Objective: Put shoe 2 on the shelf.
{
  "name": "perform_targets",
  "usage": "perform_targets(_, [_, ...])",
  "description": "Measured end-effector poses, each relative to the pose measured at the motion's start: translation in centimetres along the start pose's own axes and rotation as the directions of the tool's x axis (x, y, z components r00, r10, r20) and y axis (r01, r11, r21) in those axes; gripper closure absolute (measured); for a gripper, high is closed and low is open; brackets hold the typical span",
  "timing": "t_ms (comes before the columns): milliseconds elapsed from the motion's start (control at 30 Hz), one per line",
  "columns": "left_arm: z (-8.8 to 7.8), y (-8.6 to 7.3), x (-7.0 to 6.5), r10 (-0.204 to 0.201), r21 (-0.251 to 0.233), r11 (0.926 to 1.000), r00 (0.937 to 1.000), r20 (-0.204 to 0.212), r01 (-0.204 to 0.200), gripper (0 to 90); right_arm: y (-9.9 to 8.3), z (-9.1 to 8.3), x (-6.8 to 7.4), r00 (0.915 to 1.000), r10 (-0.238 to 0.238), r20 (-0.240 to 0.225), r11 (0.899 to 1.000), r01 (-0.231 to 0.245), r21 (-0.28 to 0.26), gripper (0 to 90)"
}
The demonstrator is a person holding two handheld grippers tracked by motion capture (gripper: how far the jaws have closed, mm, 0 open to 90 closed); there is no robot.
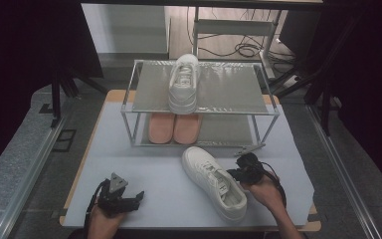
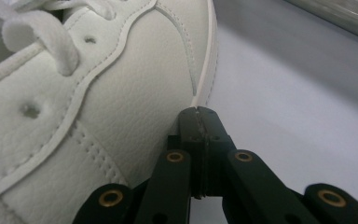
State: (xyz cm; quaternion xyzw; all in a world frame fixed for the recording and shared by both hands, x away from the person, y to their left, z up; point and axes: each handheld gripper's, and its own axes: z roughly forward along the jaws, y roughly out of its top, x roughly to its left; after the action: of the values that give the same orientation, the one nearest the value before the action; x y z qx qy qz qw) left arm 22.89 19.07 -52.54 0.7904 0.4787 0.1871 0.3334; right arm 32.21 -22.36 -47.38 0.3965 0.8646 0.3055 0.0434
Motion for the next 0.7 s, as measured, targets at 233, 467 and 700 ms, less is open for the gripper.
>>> perform_targets(233, [0.0, 0.0, 0.0, 0.0, 0.0, 1.0, 1.0, 0.0, 0.0, 15.3, 1.5, 0.9, 0.2, 0.9985, -0.028, -0.046, 0.999, 0.03, 0.032, 90.0])
perform_targets(467, [0.0, 0.0, 0.0, 0.0, 0.0, 1.0, 1.0, 0.0, 0.0, 15.3, 2.7, 1.5, 0.5, 0.9963, -0.041, -0.075, 0.998, 0.044, 0.046, 90.0])
perform_targets(700, [0.0, 0.0, 0.0, 0.0, 0.0, 1.0, 1.0, 0.0, 0.0, 15.3, 4.1, 2.5, 1.2, 0.9912, -0.071, -0.111, 0.995, 0.079, 0.063, 90.0])
